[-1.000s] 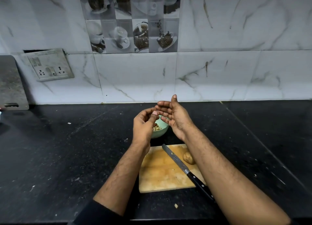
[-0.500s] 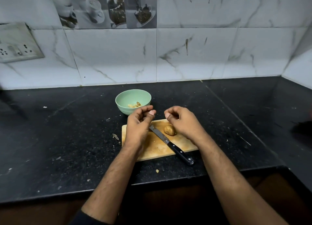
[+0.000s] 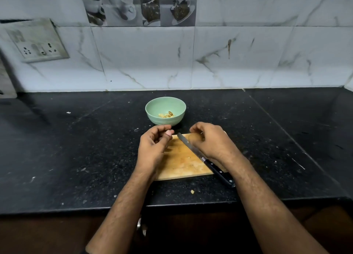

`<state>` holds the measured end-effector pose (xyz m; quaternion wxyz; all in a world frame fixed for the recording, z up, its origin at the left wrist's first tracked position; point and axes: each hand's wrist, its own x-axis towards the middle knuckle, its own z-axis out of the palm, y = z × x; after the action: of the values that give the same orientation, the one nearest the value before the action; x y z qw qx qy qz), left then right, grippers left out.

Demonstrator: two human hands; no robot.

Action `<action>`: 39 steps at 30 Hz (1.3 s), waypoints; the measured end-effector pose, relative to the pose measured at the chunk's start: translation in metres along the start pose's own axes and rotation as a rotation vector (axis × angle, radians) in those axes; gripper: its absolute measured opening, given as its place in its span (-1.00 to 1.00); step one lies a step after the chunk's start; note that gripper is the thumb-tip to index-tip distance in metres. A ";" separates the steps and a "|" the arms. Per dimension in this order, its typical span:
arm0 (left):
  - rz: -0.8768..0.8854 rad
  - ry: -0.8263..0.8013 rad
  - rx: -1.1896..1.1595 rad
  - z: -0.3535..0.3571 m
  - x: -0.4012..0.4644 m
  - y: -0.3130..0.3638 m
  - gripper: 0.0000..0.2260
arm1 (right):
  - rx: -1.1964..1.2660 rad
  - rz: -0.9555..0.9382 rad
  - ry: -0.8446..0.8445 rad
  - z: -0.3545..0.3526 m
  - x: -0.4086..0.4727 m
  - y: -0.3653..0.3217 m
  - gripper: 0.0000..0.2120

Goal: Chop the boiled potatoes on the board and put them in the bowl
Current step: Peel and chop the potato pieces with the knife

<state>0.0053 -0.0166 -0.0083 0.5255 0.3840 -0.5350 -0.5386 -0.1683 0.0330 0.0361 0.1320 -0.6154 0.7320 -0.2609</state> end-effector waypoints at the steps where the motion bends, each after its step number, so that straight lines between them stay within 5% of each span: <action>1: -0.006 0.006 -0.001 -0.003 -0.001 -0.001 -0.85 | 0.015 -0.042 -0.015 0.003 0.001 -0.005 -0.67; 8: 0.103 -0.046 0.191 -0.024 -0.009 -0.006 -0.78 | 0.104 -0.154 -0.161 0.030 0.000 -0.023 -0.46; 18: 0.197 -0.208 0.558 -0.023 -0.021 -0.028 -0.41 | 0.026 -0.132 -0.232 0.031 -0.012 -0.012 -0.18; 23: 0.284 -0.205 0.695 -0.020 -0.019 -0.028 -0.59 | -0.186 -0.059 -0.115 -0.002 -0.025 -0.001 -0.41; 28: 0.305 -0.184 0.783 -0.017 -0.014 -0.028 -0.71 | -0.329 0.130 -0.383 -0.017 -0.042 0.011 -0.37; 39: 0.317 -0.213 0.807 -0.019 -0.022 -0.028 -0.55 | 0.114 0.124 -0.139 0.000 -0.053 0.021 -0.85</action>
<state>0.0229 -0.0016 -0.0412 0.3517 0.4138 -0.8059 -0.2360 -0.1746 0.0863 0.0176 0.2331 -0.5772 0.7416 -0.2500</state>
